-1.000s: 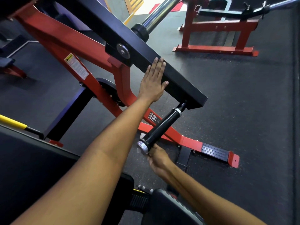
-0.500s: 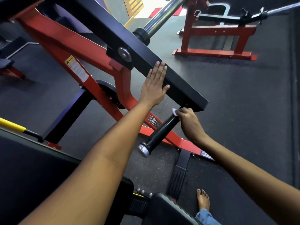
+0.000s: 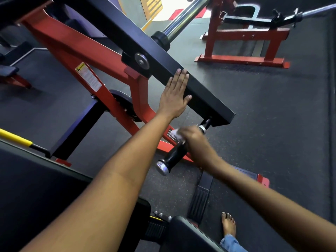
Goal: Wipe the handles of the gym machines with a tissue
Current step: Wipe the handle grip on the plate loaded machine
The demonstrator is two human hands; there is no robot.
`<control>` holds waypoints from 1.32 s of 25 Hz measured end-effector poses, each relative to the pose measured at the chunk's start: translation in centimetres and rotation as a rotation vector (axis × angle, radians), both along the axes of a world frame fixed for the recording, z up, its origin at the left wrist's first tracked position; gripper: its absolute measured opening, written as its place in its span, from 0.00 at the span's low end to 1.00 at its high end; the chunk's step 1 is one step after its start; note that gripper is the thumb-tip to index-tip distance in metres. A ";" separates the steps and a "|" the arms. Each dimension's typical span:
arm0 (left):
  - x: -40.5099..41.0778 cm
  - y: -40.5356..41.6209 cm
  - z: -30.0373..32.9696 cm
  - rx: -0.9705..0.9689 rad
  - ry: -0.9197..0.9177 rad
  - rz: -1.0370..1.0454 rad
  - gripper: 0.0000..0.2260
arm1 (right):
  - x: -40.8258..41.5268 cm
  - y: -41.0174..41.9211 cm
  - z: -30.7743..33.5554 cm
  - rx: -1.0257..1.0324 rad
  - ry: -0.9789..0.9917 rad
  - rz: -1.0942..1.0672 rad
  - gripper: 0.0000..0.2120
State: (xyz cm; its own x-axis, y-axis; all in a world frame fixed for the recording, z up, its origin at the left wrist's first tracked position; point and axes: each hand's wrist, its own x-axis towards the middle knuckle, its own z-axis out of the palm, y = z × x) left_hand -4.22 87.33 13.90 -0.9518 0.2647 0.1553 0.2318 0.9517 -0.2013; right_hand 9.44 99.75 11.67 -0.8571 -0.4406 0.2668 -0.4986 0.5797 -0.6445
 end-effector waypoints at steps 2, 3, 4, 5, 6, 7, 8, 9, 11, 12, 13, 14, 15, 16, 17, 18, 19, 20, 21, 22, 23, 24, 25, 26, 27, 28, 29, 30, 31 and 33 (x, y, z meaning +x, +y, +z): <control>0.1 0.0 0.1 0.007 0.000 0.008 0.32 | -4.4 1.9 -0.8 0.190 -0.094 -0.181 0.10; 0.1 0.1 0.1 0.009 -0.001 0.010 0.32 | -5.5 2.1 -1.0 0.307 -0.133 -0.194 0.09; 0.1 0.1 0.1 0.009 0.001 0.008 0.32 | -5.6 1.6 -0.9 0.409 -0.146 -0.166 0.07; 0.1 0.1 0.0 0.008 0.004 0.004 0.32 | -5.2 0.7 -0.3 0.469 -0.146 -0.122 0.07; 0.1 0.1 0.0 0.007 0.004 0.001 0.32 | -4.5 -0.4 0.4 0.483 -0.141 -0.074 0.06; 0.1 0.0 0.0 0.007 0.002 -0.002 0.32 | -3.5 -1.5 1.1 0.477 -0.143 -0.024 0.06; 0.1 0.0 0.0 0.006 0.001 -0.005 0.32 | -2.5 -2.6 1.7 0.464 -0.149 0.023 0.06; 0.1 0.0 0.0 0.007 0.001 -0.007 0.32 | -1.6 -3.5 2.0 0.443 -0.161 0.060 0.07; 0.1 0.0 0.1 0.010 0.004 -0.011 0.31 | 0.4 -4.6 1.5 0.359 -0.145 0.127 0.05; 0.2 0.0 0.0 0.015 0.009 -0.012 0.31 | 1.6 -4.5 1.0 0.283 -0.084 0.164 0.04; 0.2 0.0 0.1 0.023 0.013 -0.013 0.31 | 2.5 -4.2 0.4 0.196 -0.023 0.196 0.03; 0.2 0.0 0.1 0.033 0.014 -0.017 0.31 | 3.2 -3.5 -0.3 0.095 0.009 0.206 0.05; 0.2 -0.1 0.1 0.039 0.015 -0.022 0.31 | 3.8 -2.8 -0.9 -0.019 0.009 0.198 0.07; 0.2 -0.1 0.2 0.043 0.017 -0.024 0.31 | 4.4 -1.9 -1.3 -0.120 -0.022 0.196 0.10; 0.2 -0.2 0.2 0.043 0.017 -0.027 0.31 | 5.1 -1.0 -1.8 -0.186 -0.048 0.202 0.11; 0.2 -0.2 0.2 0.041 0.014 -0.030 0.31 | 5.5 0.1 -2.6 -0.213 -0.061 0.229 0.11; 0.1 -0.3 0.2 0.040 0.015 -0.033 0.31 | 5.8 1.2 -3.4 -0.180 -0.052 0.252 0.12; 0.1 -0.2 0.1 0.043 0.017 -0.036 0.31 | 5.8 2.4 -4.3 -0.121 -0.035 0.245 0.13; 0.1 -0.2 0.1 0.048 0.017 -0.040 0.31 | 5.4 3.5 -4.9 -0.102 -0.030 0.187 0.15; 0.1 -0.3 0.0 0.051 0.019 -0.043 0.31 | 4.5 4.3 -5.2 -0.143 -0.044 0.068 0.16; 0.0 -0.2 -0.1 0.050 0.025 -0.042 0.31 | 2.9 4.9 -4.9 -0.213 -0.049 -0.082 0.16; 0.0 -0.2 -0.1 0.051 0.030 -0.038 0.31 | 1.0 5.1 -4.3 -0.271 -0.035 -0.227 0.14; 0.0 -0.1 -0.1 0.053 0.030 -0.032 0.31 | -0.8 5.0 -3.5 -0.274 -0.047 -0.315 0.11; 0.0 0.0 -0.1 0.051 0.029 -0.027 0.31 | -2.3 4.4 -3.0 -0.219 -0.075 -0.359 0.10; 0.0 0.0 -0.1 0.046 0.028 -0.022 0.31 | -3.3 3.7 -2.9 -0.159 -0.132 -0.372 0.10; 0.1 0.0 -0.1 0.040 0.026 -0.019 0.31 | -3.7 2.9 -3.0 -0.128 -0.201 -0.374 0.09; 0.1 0.1 -0.2 0.036 0.024 -0.018 0.31 | -3.2 2.0 -2.9 -0.098 -0.226 -0.377 0.08; 0.0 0.1 -0.2 0.033 0.026 -0.016 0.31 | -2.3 0.9 -3.0 -0.065 -0.196 -0.359 0.06; 0.1 0.1 -0.2 0.035 0.029 -0.014 0.32 | -0.6 0.0 -2.5 -0.037 -0.140 -0.310 0.04; 0.1 0.2 -0.1 0.050 0.029 -0.010 0.32 | 3.5 -1.7 -1.4 -0.035 -0.053 -0.126 0.05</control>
